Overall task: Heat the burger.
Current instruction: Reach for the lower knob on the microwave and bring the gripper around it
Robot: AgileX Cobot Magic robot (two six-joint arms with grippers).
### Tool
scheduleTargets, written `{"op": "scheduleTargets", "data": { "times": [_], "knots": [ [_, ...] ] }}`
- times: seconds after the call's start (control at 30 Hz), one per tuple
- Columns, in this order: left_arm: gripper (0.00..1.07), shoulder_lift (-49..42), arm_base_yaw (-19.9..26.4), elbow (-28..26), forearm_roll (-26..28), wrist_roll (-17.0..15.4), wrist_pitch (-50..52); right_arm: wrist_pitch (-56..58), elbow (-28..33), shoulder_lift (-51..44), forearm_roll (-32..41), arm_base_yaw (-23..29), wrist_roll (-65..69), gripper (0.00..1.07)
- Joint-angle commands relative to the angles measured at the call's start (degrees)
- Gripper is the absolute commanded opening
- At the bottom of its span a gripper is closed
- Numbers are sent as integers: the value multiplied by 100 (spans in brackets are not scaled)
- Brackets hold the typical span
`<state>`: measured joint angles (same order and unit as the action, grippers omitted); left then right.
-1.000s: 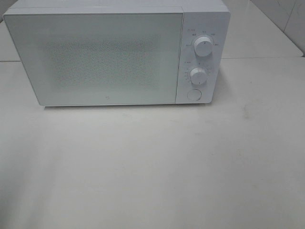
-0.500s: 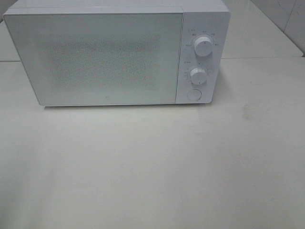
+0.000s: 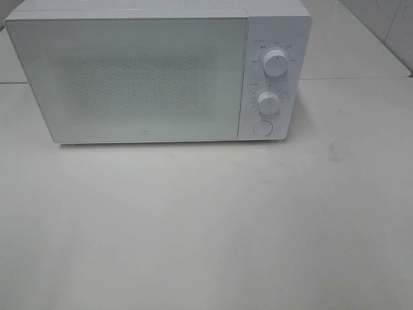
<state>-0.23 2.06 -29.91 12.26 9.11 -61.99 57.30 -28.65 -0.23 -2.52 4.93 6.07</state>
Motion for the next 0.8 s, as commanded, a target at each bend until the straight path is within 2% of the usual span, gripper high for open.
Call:
{"op": "scheduleTargets", "data": {
  "times": [0.03, 0.47, 0.57, 0.6, 0.63, 0.67, 0.8],
  "knots": [
    [98, -17, -6, 17, -6, 0, 23, -29, 17, -143, -17, -52, -69, 75],
    [98, -17, -6, 17, -74, -57, 23, -29, 17, -138, -17, -52, -69, 75],
    [98, -17, -6, 23, -275, -304, 40, -29, 17, -138, -17, -52, -69, 75],
    [98, -17, -6, 29, -493, -596, 52, -29, 17, -138, -17, -52, -69, 75],
    [98, -17, -6, 29, -493, -596, 52, -29, 17, -138, -17, -52, -69, 75],
    [98, -17, -6, 29, -682, -848, 57, -29, 17, -138, -17, -40, -69, 75],
    [98, -17, -6, 29, -733, -911, 57, -29, 17, -126, -17, -40, -69, 75]
  ]
}}
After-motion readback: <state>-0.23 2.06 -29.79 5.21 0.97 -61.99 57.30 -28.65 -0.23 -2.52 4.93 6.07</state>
